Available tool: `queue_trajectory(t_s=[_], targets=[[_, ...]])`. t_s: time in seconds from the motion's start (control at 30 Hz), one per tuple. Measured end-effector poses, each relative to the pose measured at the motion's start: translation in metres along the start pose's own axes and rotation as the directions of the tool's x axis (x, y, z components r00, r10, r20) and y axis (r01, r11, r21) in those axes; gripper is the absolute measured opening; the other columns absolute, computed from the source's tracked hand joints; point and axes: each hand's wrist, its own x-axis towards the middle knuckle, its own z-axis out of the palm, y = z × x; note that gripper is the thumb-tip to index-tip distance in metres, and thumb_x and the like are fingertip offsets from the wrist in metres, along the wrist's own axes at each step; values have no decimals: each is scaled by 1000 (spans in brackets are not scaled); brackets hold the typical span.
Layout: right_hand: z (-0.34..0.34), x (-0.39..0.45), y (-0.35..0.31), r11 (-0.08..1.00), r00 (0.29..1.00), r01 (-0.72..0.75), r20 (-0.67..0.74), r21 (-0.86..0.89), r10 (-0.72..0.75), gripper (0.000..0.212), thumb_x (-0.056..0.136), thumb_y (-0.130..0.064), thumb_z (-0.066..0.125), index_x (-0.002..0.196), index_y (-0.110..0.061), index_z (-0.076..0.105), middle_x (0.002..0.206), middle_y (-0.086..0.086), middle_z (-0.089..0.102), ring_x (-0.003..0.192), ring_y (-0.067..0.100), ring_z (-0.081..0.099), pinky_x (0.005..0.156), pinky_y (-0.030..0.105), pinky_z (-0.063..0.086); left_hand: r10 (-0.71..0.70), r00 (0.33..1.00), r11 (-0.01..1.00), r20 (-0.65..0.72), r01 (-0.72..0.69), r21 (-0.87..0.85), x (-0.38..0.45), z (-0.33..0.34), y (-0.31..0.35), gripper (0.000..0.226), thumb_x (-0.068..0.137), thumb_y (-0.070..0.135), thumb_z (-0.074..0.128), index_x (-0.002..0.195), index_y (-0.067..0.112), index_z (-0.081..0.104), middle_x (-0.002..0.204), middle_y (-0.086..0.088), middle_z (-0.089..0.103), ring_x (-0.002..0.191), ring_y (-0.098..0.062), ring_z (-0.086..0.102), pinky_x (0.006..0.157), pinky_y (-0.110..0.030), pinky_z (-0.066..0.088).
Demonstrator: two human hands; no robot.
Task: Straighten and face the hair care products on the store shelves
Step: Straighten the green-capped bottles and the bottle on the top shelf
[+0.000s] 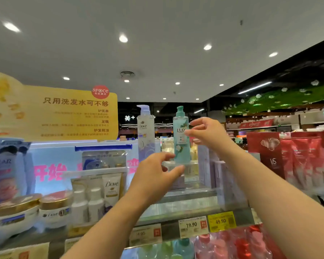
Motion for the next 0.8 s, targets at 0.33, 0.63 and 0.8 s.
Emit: queue_trajectory(t_s=[0.33, 0.63, 0.8], targets=[[-2, 119, 18, 988, 998, -61, 26, -143, 65, 81, 79, -28, 84, 146, -14, 42, 141, 11, 55, 107, 20, 55, 75, 30, 50, -81, 995, 990, 57, 87, -110, 78, 20, -5, 57, 84, 47, 72, 135, 30, 53, 139, 7, 56, 108, -5, 54, 79, -18, 42], [17, 152, 39, 983, 965, -122, 216, -140, 151, 60, 82, -20, 81, 132, -3, 53, 119, 11, 65, 105, 26, 63, 82, 36, 54, -118, 989, 992, 92, 122, -41, 124, 67, -27, 72, 84, 40, 74, 144, 28, 36, 117, 17, 56, 85, 10, 45, 66, -8, 36], [26, 162, 49, 987, 938, -161, 308, -22, 160, 42, 76, -21, 87, 108, -9, 63, 104, 10, 73, 94, 24, 72, 82, 40, 60, -146, 988, 986, 56, 150, -78, 148, 86, -33, 61, 87, 37, 72, 137, 29, 39, 97, 22, 50, 88, 4, 52, 67, -15, 47]])
